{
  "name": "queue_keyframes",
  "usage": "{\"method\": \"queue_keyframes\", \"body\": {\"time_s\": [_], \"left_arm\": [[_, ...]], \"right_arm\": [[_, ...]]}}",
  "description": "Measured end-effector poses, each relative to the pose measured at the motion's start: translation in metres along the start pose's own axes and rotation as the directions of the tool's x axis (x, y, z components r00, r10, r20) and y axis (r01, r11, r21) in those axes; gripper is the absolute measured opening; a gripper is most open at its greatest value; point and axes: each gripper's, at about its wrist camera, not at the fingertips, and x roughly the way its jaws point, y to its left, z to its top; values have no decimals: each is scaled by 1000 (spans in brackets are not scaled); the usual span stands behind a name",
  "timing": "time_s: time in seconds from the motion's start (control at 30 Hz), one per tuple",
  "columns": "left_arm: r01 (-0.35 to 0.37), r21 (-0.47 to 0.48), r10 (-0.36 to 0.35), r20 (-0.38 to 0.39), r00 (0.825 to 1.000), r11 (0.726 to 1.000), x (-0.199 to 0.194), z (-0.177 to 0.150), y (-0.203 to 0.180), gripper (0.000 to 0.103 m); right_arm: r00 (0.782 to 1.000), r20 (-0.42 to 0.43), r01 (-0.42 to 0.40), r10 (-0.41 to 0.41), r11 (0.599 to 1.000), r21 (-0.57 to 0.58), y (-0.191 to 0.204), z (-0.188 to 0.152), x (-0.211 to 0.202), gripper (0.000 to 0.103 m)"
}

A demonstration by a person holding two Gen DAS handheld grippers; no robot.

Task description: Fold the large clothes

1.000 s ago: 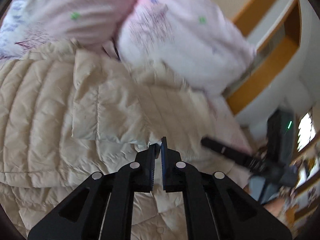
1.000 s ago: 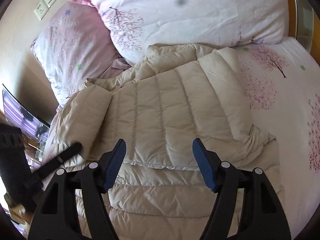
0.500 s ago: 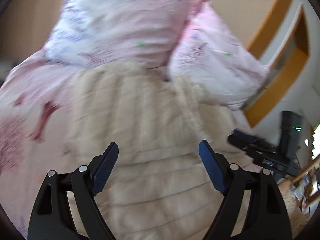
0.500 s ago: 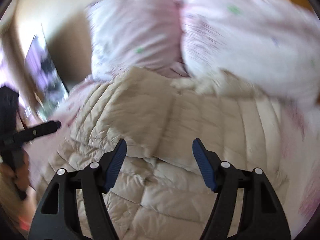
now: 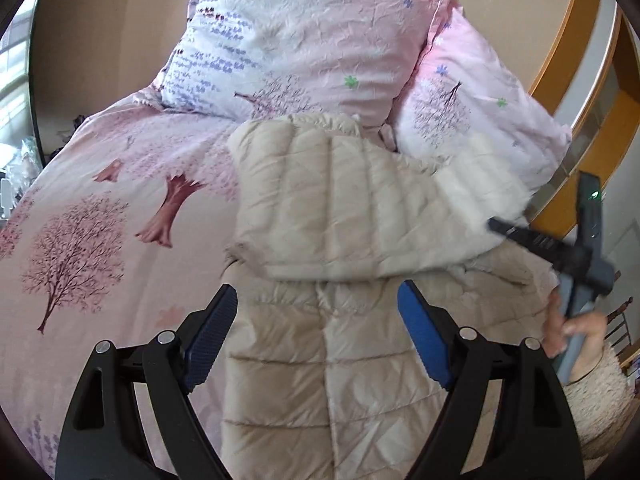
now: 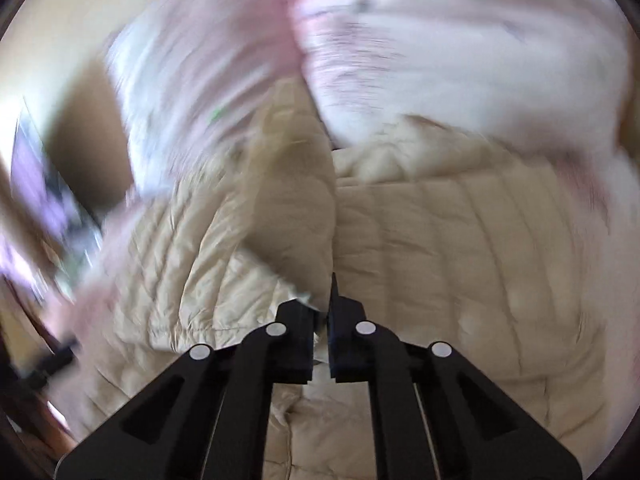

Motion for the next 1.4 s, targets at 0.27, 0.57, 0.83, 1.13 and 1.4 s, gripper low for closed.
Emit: {"method": "queue_keyframes", "body": {"time_s": [0.27, 0.57, 0.83, 1.13, 1.4], "left_arm": [[-119, -17, 118, -48, 992, 993, 0, -17, 16, 99], [-115, 10, 115, 26, 993, 993, -17, -31, 24, 99], [-55, -41, 52, -66, 996, 998, -20, -45, 39, 95], [93, -113, -105, -109, 988, 989, -43, -75, 58, 83], [213, -190, -240, -133, 962, 959, -54, -107, 59, 71]], "right_arm": [[985, -76, -120, 152, 940, 321, -78, -14, 9, 43], [992, -9, -118, 128, 936, 333, -89, -9, -4, 5], [991, -132, 11, 26, 963, 270, -93, -20, 1, 19], [996, -81, -4, 20, 982, 190, -152, -48, -108, 69], [978, -193, -2, 83, 923, 384, -252, -120, -149, 65]]}}
